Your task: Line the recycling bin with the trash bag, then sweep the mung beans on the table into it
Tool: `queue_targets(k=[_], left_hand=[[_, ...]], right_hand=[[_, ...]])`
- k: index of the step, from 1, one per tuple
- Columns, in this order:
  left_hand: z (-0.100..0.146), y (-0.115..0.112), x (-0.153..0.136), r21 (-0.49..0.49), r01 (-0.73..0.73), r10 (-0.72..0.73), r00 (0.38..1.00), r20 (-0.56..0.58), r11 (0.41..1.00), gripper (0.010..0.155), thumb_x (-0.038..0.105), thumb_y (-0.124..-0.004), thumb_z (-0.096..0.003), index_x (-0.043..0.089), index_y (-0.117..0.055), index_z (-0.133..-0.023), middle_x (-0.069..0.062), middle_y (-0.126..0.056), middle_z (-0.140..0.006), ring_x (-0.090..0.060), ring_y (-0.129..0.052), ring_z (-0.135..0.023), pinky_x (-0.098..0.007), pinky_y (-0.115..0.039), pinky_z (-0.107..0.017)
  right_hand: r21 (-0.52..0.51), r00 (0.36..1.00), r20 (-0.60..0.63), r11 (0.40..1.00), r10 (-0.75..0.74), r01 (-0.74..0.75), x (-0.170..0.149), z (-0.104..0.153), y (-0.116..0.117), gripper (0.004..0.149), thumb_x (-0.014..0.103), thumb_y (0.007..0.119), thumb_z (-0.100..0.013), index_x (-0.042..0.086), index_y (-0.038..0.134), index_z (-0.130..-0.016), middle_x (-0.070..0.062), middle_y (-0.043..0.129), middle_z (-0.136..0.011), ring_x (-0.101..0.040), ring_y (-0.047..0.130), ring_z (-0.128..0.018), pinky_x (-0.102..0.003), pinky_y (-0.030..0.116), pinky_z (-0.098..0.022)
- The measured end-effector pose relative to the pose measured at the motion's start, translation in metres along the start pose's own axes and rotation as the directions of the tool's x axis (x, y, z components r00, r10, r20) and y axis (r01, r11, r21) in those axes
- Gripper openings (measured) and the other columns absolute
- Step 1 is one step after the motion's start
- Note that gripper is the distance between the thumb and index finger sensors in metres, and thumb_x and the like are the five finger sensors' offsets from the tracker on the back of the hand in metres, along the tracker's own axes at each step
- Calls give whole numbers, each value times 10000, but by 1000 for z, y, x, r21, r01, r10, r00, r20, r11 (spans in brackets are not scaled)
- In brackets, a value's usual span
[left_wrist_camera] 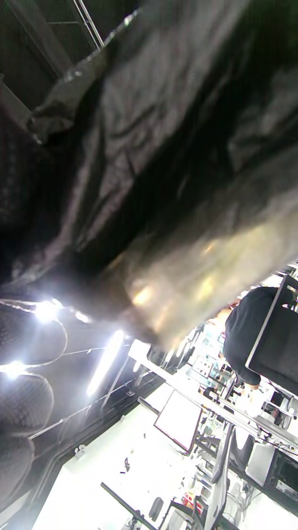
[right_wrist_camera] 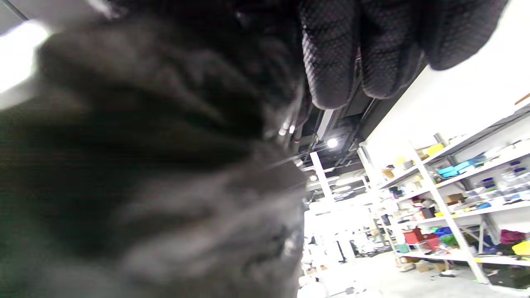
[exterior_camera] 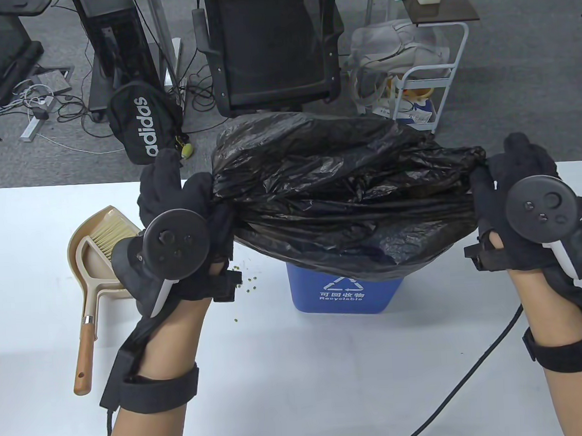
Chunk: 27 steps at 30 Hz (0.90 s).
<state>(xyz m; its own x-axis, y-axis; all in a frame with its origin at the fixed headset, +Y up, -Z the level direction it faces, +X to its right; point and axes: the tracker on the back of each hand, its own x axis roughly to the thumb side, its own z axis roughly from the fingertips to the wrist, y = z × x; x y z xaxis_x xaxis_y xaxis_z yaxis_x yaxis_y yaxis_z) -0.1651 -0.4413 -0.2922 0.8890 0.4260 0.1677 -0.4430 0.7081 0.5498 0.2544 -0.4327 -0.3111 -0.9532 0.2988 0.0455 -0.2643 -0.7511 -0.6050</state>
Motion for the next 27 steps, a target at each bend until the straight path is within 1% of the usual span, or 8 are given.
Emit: queue_targets(k=[5, 8, 11, 14, 18, 23, 25, 27], left_hand=[[-15, -9, -6, -14, -11, 11, 1000, -10, 1000, 415, 261, -899, -509, -18, -930, -815, -386, -604, -1114, -755, -555, -945, -826, -524, -634], [-22, -17, -10, -46, 3, -4, 1000, -20, 999, 416, 255, -899, -507, -25, -932, -813, -390, -606, -1112, -752, -559, -945, -825, -526, -634], [-30, -29, -17, -146, 15, -22, 999, -49, 989, 411, 239, -908, -502, -56, -942, -786, -405, -598, -1110, -759, -550, -943, -831, -517, -630], [-36, -37, -24, -228, 43, -61, 995, -75, 973, 407, 230, -913, -499, -69, -944, -774, -408, -588, -1114, -762, -540, -945, -832, -512, -634], [-44, -50, -33, -314, 26, -65, 991, -116, 949, 406, 223, -917, -497, -80, -946, -765, -412, -590, -1111, -764, -539, -944, -833, -508, -633], [-53, -71, -41, -470, -48, -46, 981, -186, 881, 399, 211, -920, -494, -107, -945, -734, -422, -576, -1110, -766, -527, -944, -833, -503, -634], [-56, -79, -43, -496, -56, -50, 979, -199, 867, 395, 205, -924, -490, -117, -945, -719, -426, -576, -1108, -767, -526, -943, -834, -500, -633], [-58, -88, -45, -543, -49, -77, 975, -207, 838, 396, 209, -923, -490, -116, -945, -715, -426, -573, -1109, -768, -520, -944, -835, -498, -634]], right_hand=[[14, 998, -58, 1000, 28, -27, 8, -20, -2, 426, 273, 843, -496, -61, 940, -742, -370, 762, -997, -657, 723, -873, -734, 620, -593], [49, 996, -75, 998, 45, -42, 8, -26, 4, 427, 272, 843, -497, -58, 939, -750, -372, 755, -1004, -658, 716, -879, -735, 614, -597], [156, 992, -97, 985, 83, -67, 5, -32, 17, 425, 275, 840, -500, -55, 941, -748, -380, 741, -1011, -670, 704, -878, -741, 606, -596], [184, 990, -124, 982, 69, -45, -1, -37, 21, 423, 277, 841, -501, -53, 943, -744, -386, 731, -1015, -675, 698, -878, -743, 602, -596], [201, 985, -169, 978, -14, 49, -10, -42, 17, 417, 281, 845, -498, -58, 946, -719, -392, 730, -1011, -681, 695, -873, -744, 602, -591], [218, 964, -229, 958, -134, 185, -16, -47, 3, 412, 279, 850, -496, -77, 945, -681, -404, 735, -998, -685, 700, -862, -744, 605, -583], [224, 962, -239, 956, -134, 189, -19, -49, 2, 410, 276, 857, -493, -81, 947, -674, -404, 740, -996, -684, 702, -860, -744, 606, -582], [271, 961, -260, 949, -90, 162, -22, -49, 6, 413, 280, 857, -495, -80, 947, -676, -405, 735, -999, -685, 699, -862, -745, 604, -583]])
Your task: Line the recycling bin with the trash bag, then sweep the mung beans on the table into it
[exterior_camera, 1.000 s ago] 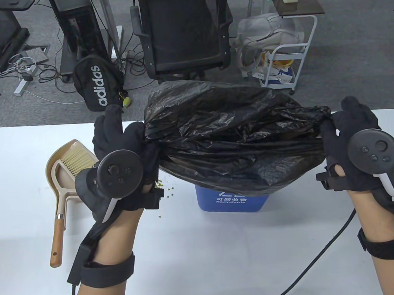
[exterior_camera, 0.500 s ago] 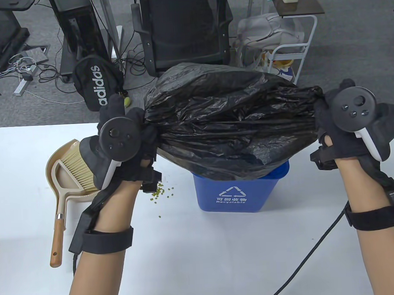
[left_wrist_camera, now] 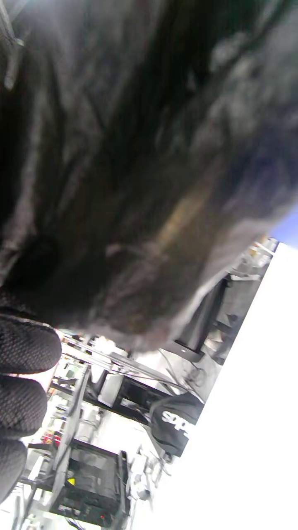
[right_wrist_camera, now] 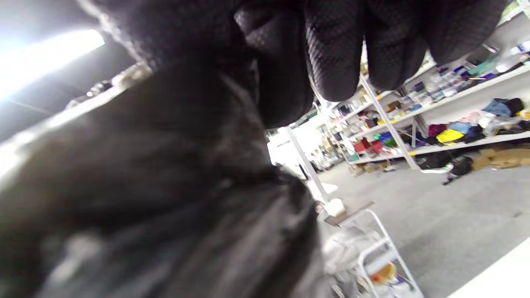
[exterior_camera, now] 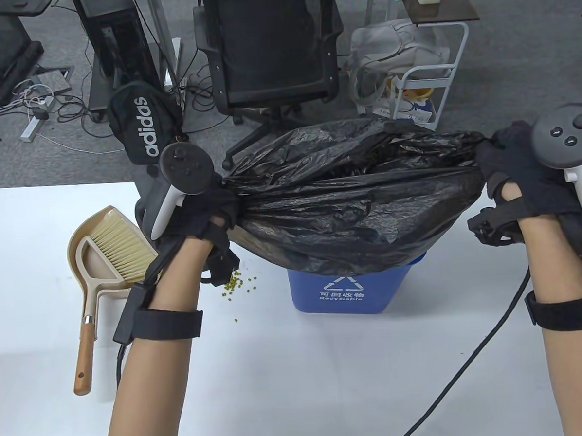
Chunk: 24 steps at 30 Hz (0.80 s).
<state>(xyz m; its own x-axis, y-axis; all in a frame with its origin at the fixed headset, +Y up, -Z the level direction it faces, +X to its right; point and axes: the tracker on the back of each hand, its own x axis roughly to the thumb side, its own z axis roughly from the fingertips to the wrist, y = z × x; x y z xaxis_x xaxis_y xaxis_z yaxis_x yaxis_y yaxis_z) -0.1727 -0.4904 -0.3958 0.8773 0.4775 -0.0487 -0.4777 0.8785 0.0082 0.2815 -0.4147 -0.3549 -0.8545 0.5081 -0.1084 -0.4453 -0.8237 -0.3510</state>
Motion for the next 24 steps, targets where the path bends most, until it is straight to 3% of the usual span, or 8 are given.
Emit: queue_targets(k=[4, 9, 12, 14, 17, 20, 22, 24], left_hand=[[-13, -20, -3, -35, 58, -60, 997, -39, 998, 395, 204, -927, -484, -125, -946, -701, -431, -578, -1103, -770, -523, -939, -836, -498, -630], [-21, -40, -6, -122, 76, -84, 995, -59, 990, 396, 206, -922, -486, -128, -944, -698, -433, -575, -1102, -771, -521, -939, -837, -494, -631], [-24, -44, -7, -164, 68, -83, 993, -87, 984, 398, 201, -920, -485, -139, -939, -692, -440, -576, -1097, -771, -521, -936, -836, -494, -630], [-25, -45, -10, -163, 82, -100, 989, -106, 983, 397, 197, -918, -482, -149, -942, -675, -441, -588, -1089, -772, -528, -932, -836, -497, -628], [-26, -47, -14, -179, 92, -115, 986, -123, 980, 396, 195, -918, -480, -156, -946, -662, -443, -594, -1084, -773, -532, -929, -837, -498, -626], [-27, -49, -18, -209, 47, -76, 988, -135, 977, 402, 205, -909, -490, -145, -937, -686, -449, -575, -1089, -777, -516, -930, -838, -489, -627], [-25, -49, -20, -207, 12, -39, 991, -127, 978, 448, 241, -894, -509, -137, -911, -749, -457, -538, -1096, -782, -492, -930, -841, -474, -625], [-18, -45, -19, -183, -45, 26, 994, -103, 982, 655, 316, -869, -531, -156, -744, -967, -476, -422, -1114, -794, -436, -932, -846, -446, -627]], right_hand=[[34, 995, -23, 994, 100, -99, -13, -5, 25, 433, 280, 865, -489, -65, 938, -741, -406, 731, -1000, -687, 698, -859, -746, 604, -579], [54, 989, 68, 989, 135, -139, -13, 7, 45, 657, 354, 854, -487, -84, 780, -971, -437, 602, -1048, -709, 639, -875, -754, 578, -585], [0, 965, 246, 995, 93, -95, 6, 31, 43, 739, 383, 852, -483, -84, 701, -1036, -447, 499, -1086, -741, 557, -896, -773, 532, -598], [16, 907, 414, 995, 79, -94, 21, 56, 45, 732, 400, 839, -486, -66, 711, -1036, -434, 491, -1099, -743, 534, -905, -776, 519, -603], [152, 807, 590, 977, 31, -149, 36, 89, 59, 775, 445, 841, -478, -71, 720, -1043, -429, 438, -1127, -748, 457, -933, -791, 470, -617], [264, 762, 633, 885, 140, -382, 42, 107, 85, 969, 506, 873, -449, -100, 550, -1133, -432, 237, -1156, -769, 272, -954, -817, 359, -637], [237, 702, 651, 802, 289, -549, 41, 109, 104, 1055, 534, 879, -423, -109, 463, -1150, -425, 154, -1147, -770, 222, -951, -818, 338, -638], [97, 658, 643, 811, 391, -577, 36, 105, 118, 931, 489, 896, -416, -54, 600, -1113, -393, 242, -1160, -752, 296, -961, -806, 385, -639]])
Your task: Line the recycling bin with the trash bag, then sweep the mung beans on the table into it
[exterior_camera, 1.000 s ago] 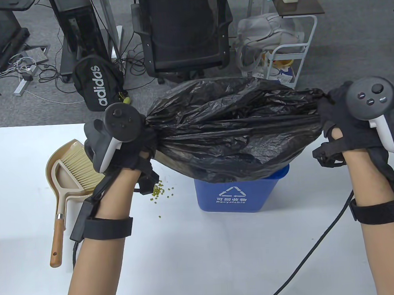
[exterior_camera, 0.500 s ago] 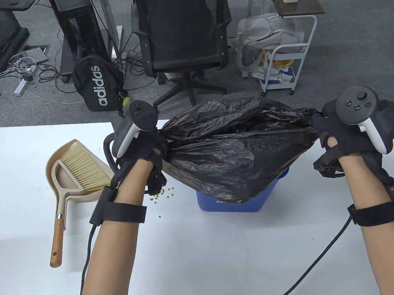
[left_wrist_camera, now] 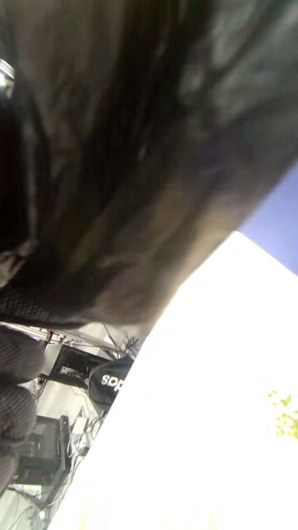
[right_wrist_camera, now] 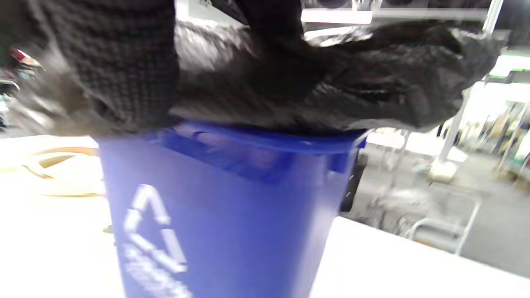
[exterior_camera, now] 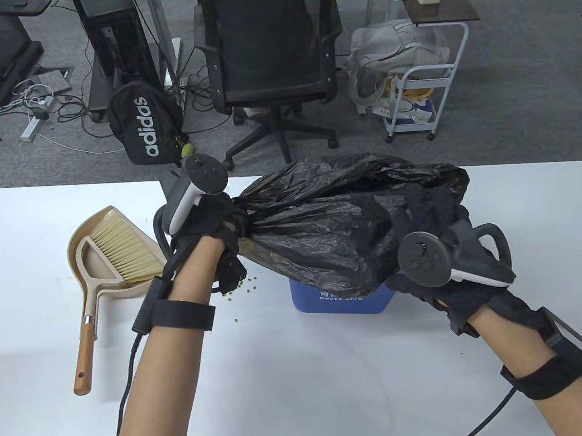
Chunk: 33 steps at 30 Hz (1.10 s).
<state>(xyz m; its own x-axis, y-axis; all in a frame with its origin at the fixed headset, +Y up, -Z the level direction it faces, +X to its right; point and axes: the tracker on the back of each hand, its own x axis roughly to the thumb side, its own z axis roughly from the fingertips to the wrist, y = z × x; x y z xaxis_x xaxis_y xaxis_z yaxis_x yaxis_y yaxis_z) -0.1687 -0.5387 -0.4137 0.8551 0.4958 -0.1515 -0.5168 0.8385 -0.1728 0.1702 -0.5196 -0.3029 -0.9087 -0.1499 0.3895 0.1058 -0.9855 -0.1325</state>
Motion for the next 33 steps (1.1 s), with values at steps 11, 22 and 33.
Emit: queue_targets(k=[11, 22, 33], left_hand=[[84, 27, 34, 124, -108, 0, 752, 659, 986, 804, 471, -878, -519, 86, -605, -1169, -349, -249, -1230, -733, -211, -1028, -853, -348, -682], [84, -61, 61, 132, 431, -399, 617, 679, 892, 821, 438, -963, -444, 94, -671, -1131, -292, -327, -1247, -712, -207, -1052, -869, -312, -685], [98, -77, 51, 120, 351, -337, 661, 671, 929, 516, 311, -862, -512, 32, -875, -945, -339, -529, -1177, -736, -373, -1014, -848, -400, -665]], right_hand=[[-72, 955, 13, 952, -297, 297, -45, 0, -30, 360, 210, 809, -511, 114, 935, -835, -319, 490, -1156, -708, 405, -978, -795, 405, -639], [62, 991, 53, 991, -120, 117, -42, 6, -19, 341, 159, 791, -511, 166, 937, -819, -300, 514, -1161, -683, 386, -1002, -802, 370, -648], [174, 967, 130, 965, -221, 197, -41, 1, 0, 377, 208, 796, -493, 128, 926, -837, -282, 605, -1132, -675, 448, -993, -804, 394, -635]])
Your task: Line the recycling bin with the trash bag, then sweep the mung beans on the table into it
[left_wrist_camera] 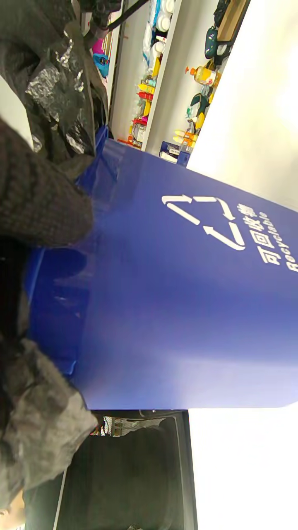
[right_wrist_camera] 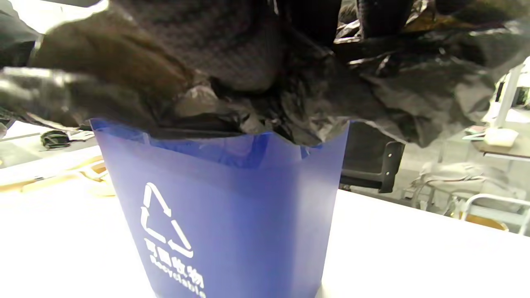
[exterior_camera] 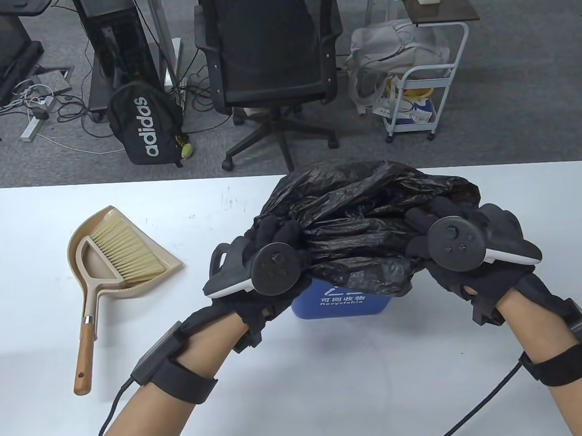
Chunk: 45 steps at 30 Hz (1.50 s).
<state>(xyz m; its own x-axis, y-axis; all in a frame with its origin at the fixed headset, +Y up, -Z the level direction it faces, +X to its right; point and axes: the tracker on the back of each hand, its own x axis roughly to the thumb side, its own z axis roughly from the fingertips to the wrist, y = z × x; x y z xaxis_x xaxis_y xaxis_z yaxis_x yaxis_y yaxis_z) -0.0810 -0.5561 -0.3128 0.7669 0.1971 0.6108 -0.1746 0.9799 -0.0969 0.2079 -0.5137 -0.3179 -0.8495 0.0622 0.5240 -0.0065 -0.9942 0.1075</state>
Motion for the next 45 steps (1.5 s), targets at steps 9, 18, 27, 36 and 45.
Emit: queue_targets(k=[9, 18, 27, 36, 45], left_hand=[[27, 66, -11, 64, -307, 297, 946, 128, 950, 555, 463, -920, -476, 65, -969, -860, -305, -623, -1174, -726, -428, -1042, -905, -302, -637], [35, 105, -10, 40, -453, 431, 870, 241, 891, 526, 472, -928, -481, 62, -998, -803, -269, -725, -1139, -704, -522, -1046, -925, -279, -630], [26, 58, -9, -242, -209, 244, 962, 124, 948, 725, 479, -946, -467, 122, -785, -1078, -308, -419, -1248, -709, -267, -1076, -908, -234, -653], [53, 79, -42, -72, -495, 498, 841, 209, 866, 689, 465, -969, -456, 93, -840, -1022, -297, -517, -1227, -705, -344, -1079, -911, -254, -651], [22, 67, -17, 171, -363, 353, 931, 90, 916, 589, 402, -892, -510, 64, -864, -992, -283, -738, -1115, -696, -609, -1003, -827, -468, -695]], right_hand=[[-178, 974, 23, 957, -226, 227, -19, 13, -44, 508, 381, 787, -509, 86, 909, -904, -325, 662, -1093, -665, 608, -961, -815, 469, -621], [-274, 909, 56, 869, -413, 411, -42, 15, -64, 524, 390, 773, -520, 33, 939, -866, -342, 801, -991, -639, 784, -851, -776, 587, -586], [-94, 956, -4, 952, -292, 291, -29, -9, -18, 531, 415, 818, -495, 71, 942, -880, -355, 679, -1066, -695, 604, -930, -793, 501, -614], [-32, 984, -56, 986, -167, 166, -21, -18, 3, 650, 433, 860, -462, 16, 852, -961, -388, 579, -1099, -701, 585, -936, -790, 502, -618], [-176, 982, -49, 969, -183, 172, -14, -16, -21, 579, 392, 851, -479, 71, 868, -960, -338, 660, -1083, -687, 642, -920, -785, 535, -608]])
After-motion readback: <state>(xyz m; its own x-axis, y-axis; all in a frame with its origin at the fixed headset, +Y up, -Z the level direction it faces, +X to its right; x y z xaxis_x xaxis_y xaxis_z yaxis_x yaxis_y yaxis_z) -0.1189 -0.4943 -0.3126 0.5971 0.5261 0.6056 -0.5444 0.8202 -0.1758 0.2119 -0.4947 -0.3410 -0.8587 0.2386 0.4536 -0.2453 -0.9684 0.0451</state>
